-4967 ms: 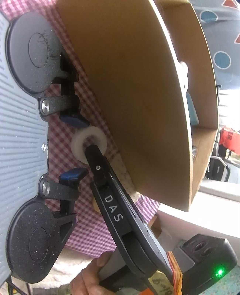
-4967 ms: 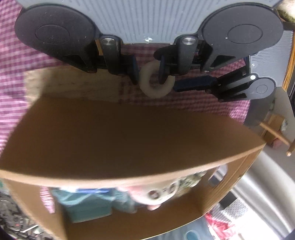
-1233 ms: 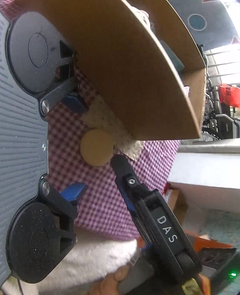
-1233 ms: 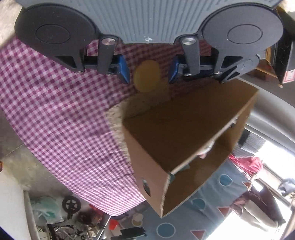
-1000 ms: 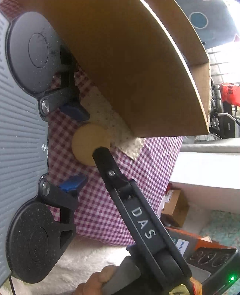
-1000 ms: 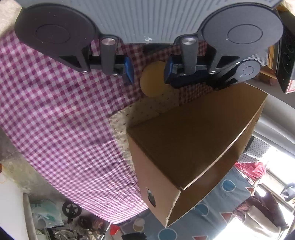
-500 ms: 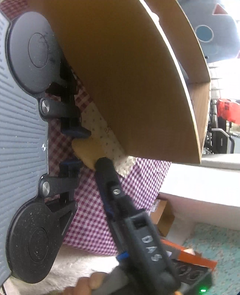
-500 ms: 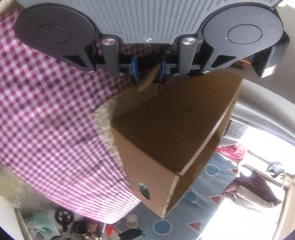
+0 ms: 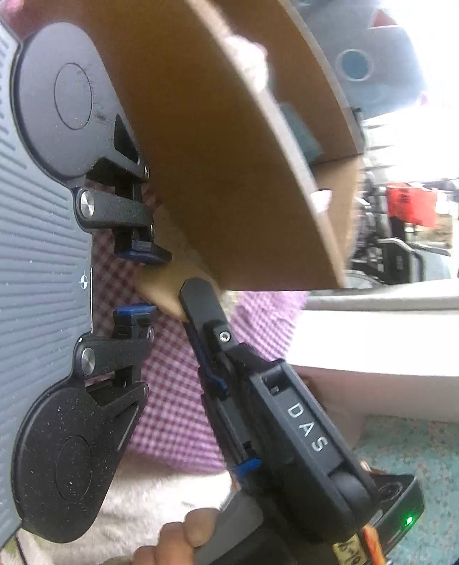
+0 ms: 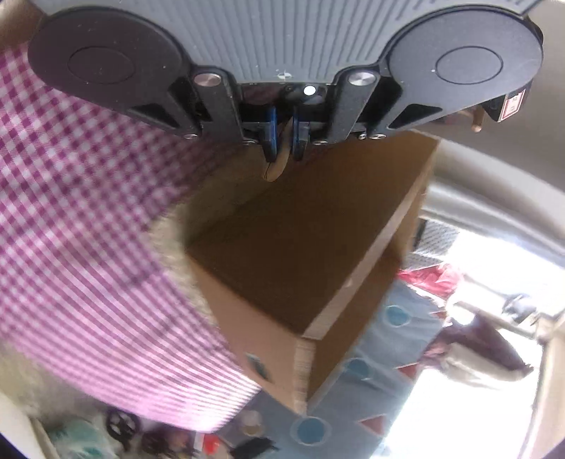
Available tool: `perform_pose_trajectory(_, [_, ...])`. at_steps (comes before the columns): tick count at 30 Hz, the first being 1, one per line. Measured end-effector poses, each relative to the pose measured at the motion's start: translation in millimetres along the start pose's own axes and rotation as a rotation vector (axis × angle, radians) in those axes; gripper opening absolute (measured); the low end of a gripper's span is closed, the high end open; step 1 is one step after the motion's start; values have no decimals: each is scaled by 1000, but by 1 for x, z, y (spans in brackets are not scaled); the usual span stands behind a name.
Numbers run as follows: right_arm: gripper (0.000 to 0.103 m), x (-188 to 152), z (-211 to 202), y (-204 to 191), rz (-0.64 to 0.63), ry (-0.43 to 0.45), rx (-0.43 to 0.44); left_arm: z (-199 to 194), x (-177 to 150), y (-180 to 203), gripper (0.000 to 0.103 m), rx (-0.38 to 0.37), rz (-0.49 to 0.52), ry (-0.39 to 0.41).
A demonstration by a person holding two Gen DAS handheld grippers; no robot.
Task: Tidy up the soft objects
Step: 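Lift the tan disc with the right tool and carry it over the box, then lower the tan disc into the box and open the right tool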
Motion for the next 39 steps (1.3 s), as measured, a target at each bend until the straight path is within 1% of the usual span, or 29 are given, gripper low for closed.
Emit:
perform_pose_trajectory(5, [9,11,-19,-65,-162,34,63,-52,22,-1,22,39,52,84])
perform_pose_trajectory(9, [9,34,-24,-116,-299,67,125,-93,52,-16,23,80,63,157])
perform_pose_trajectory(12, [9,58,-14,-139,-374,71,142,-109,76,-34,24,110,61,199])
perform_pose_trajectory(14, [9,75,-1,-147,-405,58,132,-108,89,-46,24,117,46,203])
perform_pose_trajectory(17, [9,104,28,-147,-396,5,103,-88,103,-65,24,119,25,168])
perform_pose_trajectory(18, [9,110,35,-145,-384,-11,89,-78,108,-72,24,117,17,147])
perform_pose_trajectory(20, [9,130,60,-135,-348,-68,61,-55,114,-82,24,122,14,101])
perform_pose_trajectory(22, [9,143,81,-121,-320,-117,24,-33,118,-95,24,111,-3,42])
perform_pose_trajectory(25, [9,157,110,-102,-291,-180,-38,-4,117,-111,24,86,-44,-51])
perform_pose_trajectory(28, [9,161,134,-84,-280,-229,-97,21,112,-119,26,71,-66,-134])
perform_pose_trajectory(30, [8,163,143,-74,-285,-246,-136,32,108,-122,30,74,-75,-177])
perform_pose_trajectory(31, [8,164,148,-70,-289,-256,-155,36,108,-123,38,73,-80,-194])
perform_pose_trajectory(32, [5,164,153,-66,-290,-266,-168,39,107,-124,46,69,-85,-208])
perform_pose_trajectory(33, [6,164,154,-66,-297,-271,-168,39,106,-125,50,67,-92,-215])
perform_pose_trajectory(34, [6,164,156,-67,-309,-276,-177,38,105,-125,58,66,-99,-217])
perform_pose_trajectory(35, [6,165,157,-70,-330,-276,-194,35,105,-126,64,65,-103,-214])
perform_pose_trajectory(36, [7,167,159,-71,-356,-274,-216,33,106,-128,66,67,-103,-207])
perform_pose_trajectory(38, [8,166,161,-71,-386,-285,-254,24,104,-128,75,74,-97,-198])
perform_pose_trajectory(39, [8,165,163,-72,-397,-295,-262,21,103,-129,77,79,-98,-193])
Point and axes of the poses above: each gripper's, at about its wrist camera, not at the fingertips, and z roughly the way its jaws point, y to its right, x to its top, the point moved 5 cm from there along z, roughly the way its jaws point, and after that the axes turned 3 degrees about y, right-handed, at the moved point
